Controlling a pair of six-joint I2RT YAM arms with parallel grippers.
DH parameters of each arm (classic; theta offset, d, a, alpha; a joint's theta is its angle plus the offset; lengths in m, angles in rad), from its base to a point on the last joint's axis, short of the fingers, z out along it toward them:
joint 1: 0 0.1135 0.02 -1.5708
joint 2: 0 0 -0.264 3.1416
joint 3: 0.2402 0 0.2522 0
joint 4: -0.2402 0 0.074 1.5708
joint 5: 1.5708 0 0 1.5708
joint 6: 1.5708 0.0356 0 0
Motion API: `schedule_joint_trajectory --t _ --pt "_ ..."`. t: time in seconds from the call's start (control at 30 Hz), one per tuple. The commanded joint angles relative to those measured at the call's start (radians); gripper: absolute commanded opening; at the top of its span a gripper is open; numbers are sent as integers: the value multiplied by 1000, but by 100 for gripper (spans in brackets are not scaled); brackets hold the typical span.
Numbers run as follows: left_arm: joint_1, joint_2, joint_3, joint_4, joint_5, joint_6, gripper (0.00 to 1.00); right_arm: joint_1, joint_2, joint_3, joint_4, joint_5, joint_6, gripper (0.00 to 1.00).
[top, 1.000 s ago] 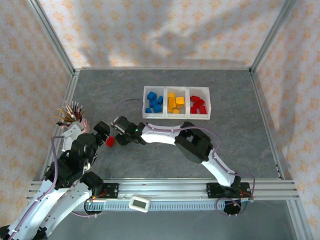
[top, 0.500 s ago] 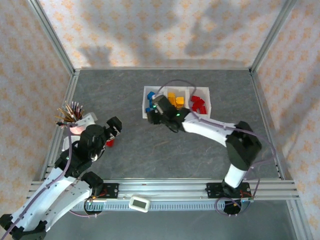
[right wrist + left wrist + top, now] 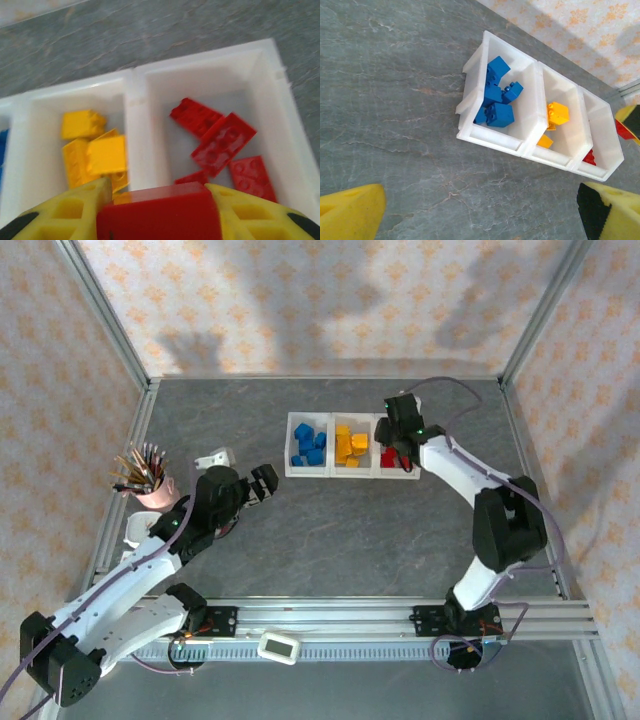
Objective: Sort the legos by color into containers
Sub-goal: Place the lego in the container.
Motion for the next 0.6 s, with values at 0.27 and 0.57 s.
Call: schedule_joint_trajectory --t 0.27,0.57 --pt "17 21 48 52 15 30 99 -57 174 187 -47 40 -33 50" --pt "22 12 37 42 9 32 99 -55 124 195 -83 -12 -39 63"
